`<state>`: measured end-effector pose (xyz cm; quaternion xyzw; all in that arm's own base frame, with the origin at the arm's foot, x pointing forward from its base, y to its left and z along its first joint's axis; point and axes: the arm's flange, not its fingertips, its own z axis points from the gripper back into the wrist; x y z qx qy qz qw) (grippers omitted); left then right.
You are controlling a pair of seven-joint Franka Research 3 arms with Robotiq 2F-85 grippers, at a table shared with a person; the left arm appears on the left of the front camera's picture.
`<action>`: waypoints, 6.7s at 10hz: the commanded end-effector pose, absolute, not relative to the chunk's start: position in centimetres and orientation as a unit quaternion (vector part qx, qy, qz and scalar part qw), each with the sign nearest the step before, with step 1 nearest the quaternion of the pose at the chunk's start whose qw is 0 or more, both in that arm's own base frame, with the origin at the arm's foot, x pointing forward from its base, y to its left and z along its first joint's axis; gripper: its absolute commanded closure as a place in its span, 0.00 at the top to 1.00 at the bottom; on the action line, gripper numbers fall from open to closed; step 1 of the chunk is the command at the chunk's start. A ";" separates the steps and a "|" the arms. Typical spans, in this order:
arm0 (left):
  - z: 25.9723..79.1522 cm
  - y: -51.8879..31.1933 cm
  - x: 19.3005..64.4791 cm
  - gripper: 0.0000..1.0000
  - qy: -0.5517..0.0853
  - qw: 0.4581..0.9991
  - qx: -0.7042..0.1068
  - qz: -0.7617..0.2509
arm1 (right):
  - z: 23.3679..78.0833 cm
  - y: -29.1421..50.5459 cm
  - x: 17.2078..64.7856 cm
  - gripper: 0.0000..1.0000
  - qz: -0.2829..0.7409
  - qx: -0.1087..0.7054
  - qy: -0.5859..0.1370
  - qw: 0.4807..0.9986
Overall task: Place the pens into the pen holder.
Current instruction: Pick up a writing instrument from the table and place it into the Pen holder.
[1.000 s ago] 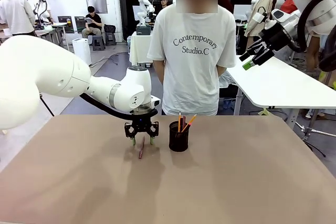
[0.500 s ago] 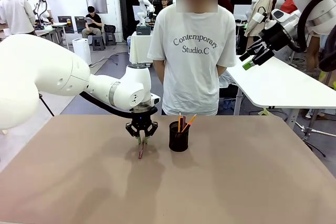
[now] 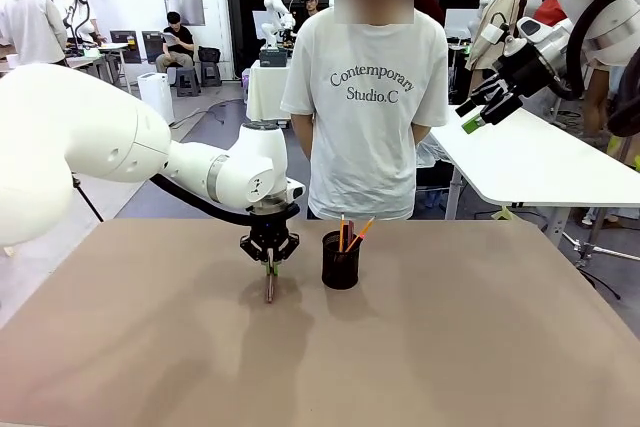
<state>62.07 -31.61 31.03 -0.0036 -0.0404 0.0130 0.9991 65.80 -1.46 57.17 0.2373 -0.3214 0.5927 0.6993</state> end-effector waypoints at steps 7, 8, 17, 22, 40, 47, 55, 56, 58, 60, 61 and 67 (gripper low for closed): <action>37.6 -26.9 60.9 0.00 -0.018 0.994 -0.106 0.004 | 57.4 -1.4 65.8 1.00 0.597 0.229 -0.325 0.697; 38.8 -26.5 60.9 0.00 -0.017 0.991 -0.132 0.001 | 57.4 -1.4 65.8 1.00 0.597 0.229 -0.325 0.697; 41.5 -25.9 62.2 0.00 -0.034 0.936 -0.334 -0.110 | 57.4 -1.4 65.8 1.00 0.597 0.229 -0.325 0.697; 41.5 -26.1 62.2 0.00 -0.032 0.937 -0.327 -0.117 | 57.4 -1.4 65.8 1.00 0.597 0.229 -0.325 0.697; 45.8 -25.3 65.7 0.00 -0.340 0.658 -0.577 -0.345 | 57.4 -1.4 65.8 1.00 0.597 0.229 -0.325 0.697; 40.1 -27.8 64.2 0.00 -0.486 0.504 -0.556 -0.449 | 57.4 -1.4 65.8 1.00 0.597 0.229 -0.325 0.697; 34.7 -28.2 61.0 0.00 -0.452 0.469 -0.576 -0.493 | 57.4 -1.4 65.8 1.00 0.597 0.229 -0.325 0.697; 34.5 -28.9 61.4 0.00 -0.451 0.466 -0.580 -0.493 | 57.4 -1.4 65.8 1.00 0.597 0.229 -0.325 0.697; 34.4 -29.6 62.1 0.00 -0.452 0.462 -0.586 -0.489 | 57.4 -1.4 65.8 1.00 0.597 0.229 -0.325 0.697; 34.0 -30.0 62.6 0.00 -0.452 0.467 -0.584 -0.486 | 57.4 -1.4 65.8 1.00 0.597 0.229 -0.325 0.697; 33.7 -30.0 62.9 0.00 -0.455 0.471 -0.587 -0.477 | 57.4 -1.4 65.8 1.00 0.597 0.229 -0.325 0.697; 32.1 -30.7 64.2 0.06 -0.467 0.498 -0.557 -0.473 | 57.4 -1.4 65.8 1.00 0.597 0.229 -0.325 0.697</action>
